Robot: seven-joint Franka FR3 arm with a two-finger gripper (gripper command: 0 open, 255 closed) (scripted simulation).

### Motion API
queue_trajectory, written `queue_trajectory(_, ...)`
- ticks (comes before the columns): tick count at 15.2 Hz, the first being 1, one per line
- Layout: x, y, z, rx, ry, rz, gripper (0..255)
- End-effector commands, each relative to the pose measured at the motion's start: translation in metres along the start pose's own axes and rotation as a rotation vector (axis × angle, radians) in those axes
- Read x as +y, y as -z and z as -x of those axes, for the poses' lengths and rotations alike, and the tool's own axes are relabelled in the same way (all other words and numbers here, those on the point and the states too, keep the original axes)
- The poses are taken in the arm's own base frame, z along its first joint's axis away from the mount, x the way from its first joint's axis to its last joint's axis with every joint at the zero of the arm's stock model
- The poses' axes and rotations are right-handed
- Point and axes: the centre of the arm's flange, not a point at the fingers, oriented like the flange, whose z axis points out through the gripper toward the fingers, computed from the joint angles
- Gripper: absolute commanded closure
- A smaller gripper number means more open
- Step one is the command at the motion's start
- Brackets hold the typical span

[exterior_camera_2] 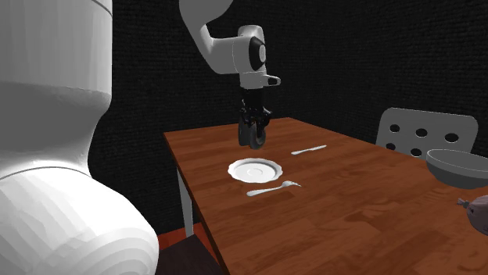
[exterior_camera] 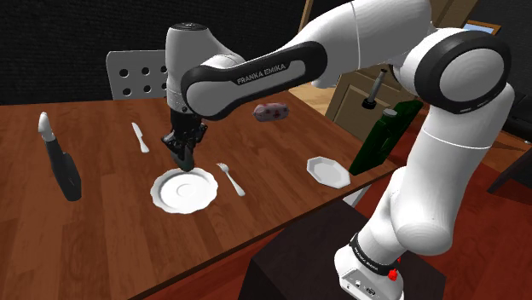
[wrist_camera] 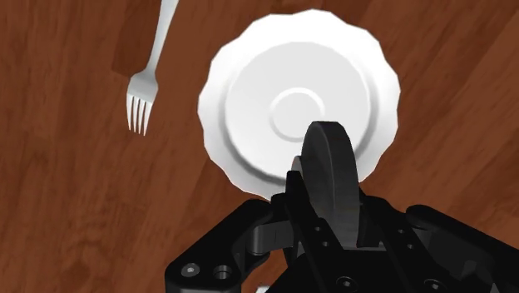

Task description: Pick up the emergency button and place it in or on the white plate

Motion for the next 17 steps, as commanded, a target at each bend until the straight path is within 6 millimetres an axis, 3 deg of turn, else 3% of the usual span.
queue_trajectory(1,-0.002,-0.01,0.002,0.0,-0.001,0.0,255)
queue_trajectory(14,-0.003,-0.081,0.008,0.0,-0.001,0.0,255)
queue_trajectory(17,-0.003,-0.081,0.008,0.0,-0.001,0.0,255)
